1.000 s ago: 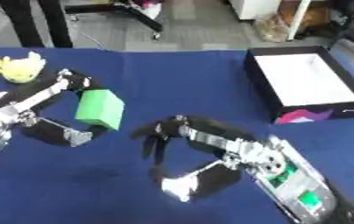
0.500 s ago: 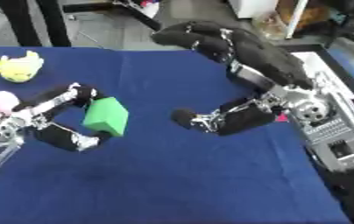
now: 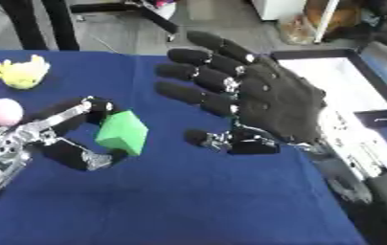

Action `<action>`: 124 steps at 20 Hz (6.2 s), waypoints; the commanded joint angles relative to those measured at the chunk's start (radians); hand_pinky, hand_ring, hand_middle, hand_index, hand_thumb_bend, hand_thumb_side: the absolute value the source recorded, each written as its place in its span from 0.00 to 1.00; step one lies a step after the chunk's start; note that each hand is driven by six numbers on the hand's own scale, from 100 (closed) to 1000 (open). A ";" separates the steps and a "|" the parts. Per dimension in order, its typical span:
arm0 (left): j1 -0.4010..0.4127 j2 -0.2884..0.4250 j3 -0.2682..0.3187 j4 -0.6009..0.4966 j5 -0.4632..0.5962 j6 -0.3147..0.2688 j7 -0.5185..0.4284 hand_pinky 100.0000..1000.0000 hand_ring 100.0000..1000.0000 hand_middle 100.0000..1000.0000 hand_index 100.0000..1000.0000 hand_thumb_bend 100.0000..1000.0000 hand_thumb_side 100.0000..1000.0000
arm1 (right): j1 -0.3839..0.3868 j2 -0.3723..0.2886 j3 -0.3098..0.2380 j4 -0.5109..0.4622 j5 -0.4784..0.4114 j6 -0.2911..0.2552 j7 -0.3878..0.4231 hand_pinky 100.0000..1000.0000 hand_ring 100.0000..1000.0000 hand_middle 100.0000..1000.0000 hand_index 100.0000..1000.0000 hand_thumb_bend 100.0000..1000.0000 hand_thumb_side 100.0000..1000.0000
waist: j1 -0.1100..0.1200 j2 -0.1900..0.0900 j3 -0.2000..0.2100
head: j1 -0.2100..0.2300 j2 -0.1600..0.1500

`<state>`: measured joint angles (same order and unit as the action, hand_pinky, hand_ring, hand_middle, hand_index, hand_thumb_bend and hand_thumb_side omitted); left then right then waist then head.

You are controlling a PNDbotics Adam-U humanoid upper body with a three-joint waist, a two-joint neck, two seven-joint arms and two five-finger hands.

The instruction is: Pick up the objects with one hand, pass them to the other hand, and then place them into the box on the other side of the table.

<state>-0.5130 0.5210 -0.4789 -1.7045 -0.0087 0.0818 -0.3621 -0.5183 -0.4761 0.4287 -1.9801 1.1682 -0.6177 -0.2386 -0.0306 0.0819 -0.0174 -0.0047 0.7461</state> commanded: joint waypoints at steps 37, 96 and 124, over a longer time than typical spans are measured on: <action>-0.156 -0.088 -0.055 -0.066 0.026 -0.010 -0.090 0.46 0.36 0.24 0.54 0.00 0.00 | -0.038 -0.022 0.041 -0.020 -0.145 -0.079 0.054 0.93 0.84 0.83 0.99 0.24 0.02 | -0.006 -0.015 0.003 | -0.005 0.011; -0.178 -0.115 -0.062 -0.089 0.039 0.045 -0.085 0.47 0.37 0.24 0.56 0.00 0.02 | -0.033 -0.044 0.047 -0.020 -0.241 -0.090 0.171 0.91 0.79 0.82 1.00 0.20 0.00 | -0.005 -0.019 -0.004 | -0.008 0.020; -0.176 -0.122 -0.057 -0.124 0.048 0.099 -0.110 0.52 0.45 0.37 0.67 0.00 0.00 | -0.032 -0.039 0.042 -0.020 -0.229 0.000 -0.020 0.69 0.42 0.37 0.92 0.00 0.00 | -0.006 -0.021 -0.010 | -0.013 0.023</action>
<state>-0.6852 0.3934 -0.5339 -1.8244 0.0514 0.1770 -0.4723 -0.5289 -0.5089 0.4987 -1.9796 0.9595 -0.6309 -0.2285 -0.0385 0.0789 -0.0261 -0.0151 0.7643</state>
